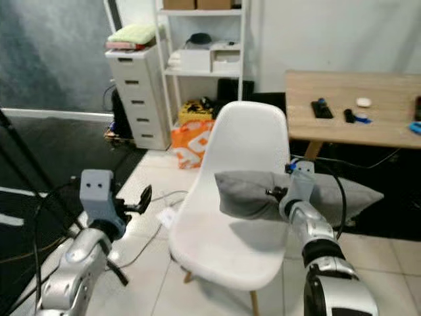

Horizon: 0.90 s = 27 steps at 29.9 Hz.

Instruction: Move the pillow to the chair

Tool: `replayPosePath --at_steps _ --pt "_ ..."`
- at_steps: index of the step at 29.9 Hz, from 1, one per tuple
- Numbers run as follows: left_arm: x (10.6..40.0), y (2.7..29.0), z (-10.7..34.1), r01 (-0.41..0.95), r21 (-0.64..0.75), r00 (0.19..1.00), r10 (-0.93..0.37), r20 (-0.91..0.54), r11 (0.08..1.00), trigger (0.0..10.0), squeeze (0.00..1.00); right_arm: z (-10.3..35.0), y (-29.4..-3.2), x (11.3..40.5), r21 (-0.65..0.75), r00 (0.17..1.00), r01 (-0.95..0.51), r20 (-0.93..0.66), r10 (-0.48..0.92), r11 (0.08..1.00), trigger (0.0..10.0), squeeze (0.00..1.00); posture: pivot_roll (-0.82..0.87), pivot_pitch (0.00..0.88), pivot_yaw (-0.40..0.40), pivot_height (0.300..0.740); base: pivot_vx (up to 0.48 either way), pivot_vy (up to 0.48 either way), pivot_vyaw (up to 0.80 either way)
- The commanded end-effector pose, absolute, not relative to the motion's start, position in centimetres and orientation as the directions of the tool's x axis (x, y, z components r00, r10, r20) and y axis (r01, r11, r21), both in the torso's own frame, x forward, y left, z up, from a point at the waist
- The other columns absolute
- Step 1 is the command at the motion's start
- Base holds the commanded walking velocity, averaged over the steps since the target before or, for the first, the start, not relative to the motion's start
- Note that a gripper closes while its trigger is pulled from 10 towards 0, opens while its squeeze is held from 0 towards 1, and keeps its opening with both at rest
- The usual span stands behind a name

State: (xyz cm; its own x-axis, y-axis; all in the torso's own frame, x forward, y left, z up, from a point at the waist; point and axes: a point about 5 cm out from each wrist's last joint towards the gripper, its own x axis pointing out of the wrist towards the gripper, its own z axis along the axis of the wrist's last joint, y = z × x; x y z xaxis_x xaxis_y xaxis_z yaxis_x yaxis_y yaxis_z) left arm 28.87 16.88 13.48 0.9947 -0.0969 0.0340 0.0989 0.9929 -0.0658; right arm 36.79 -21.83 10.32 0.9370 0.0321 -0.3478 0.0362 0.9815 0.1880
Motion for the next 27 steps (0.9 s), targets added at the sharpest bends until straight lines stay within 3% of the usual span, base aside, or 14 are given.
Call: replayPosePath --at_steps 1,8,27 --pt "28.7 17.1 13.2 0.098 -0.062 0.995 -0.096 0.025 0.993 10.0 0.0 11.9 -21.6 37.5 0.175 0.961 0.016 -0.275 0.033 0.984 10.0 0.0 -0.19 0.0 0.024 0.74 0.0 0.0 -0.69" --pt "28.6 17.0 13.3 0.115 -0.068 0.993 -0.113 0.035 0.991 10.0 0.0 12.1 -21.7 37.6 0.186 0.967 0.021 -0.254 0.027 0.982 10.0 0.0 -0.2 0.0 0.022 0.74 0.036 0.0 -0.39" --pt "28.5 16.4 13.5 0.157 -0.08 0.987 -0.153 0.054 0.984 10.0 0.0 12.6 -20.7 37.9 0.175 0.97 -0.051 -0.227 0.091 0.983 10.0 0.0 -0.2 0.0 0.019 0.74 0.341 0.0 0.0"
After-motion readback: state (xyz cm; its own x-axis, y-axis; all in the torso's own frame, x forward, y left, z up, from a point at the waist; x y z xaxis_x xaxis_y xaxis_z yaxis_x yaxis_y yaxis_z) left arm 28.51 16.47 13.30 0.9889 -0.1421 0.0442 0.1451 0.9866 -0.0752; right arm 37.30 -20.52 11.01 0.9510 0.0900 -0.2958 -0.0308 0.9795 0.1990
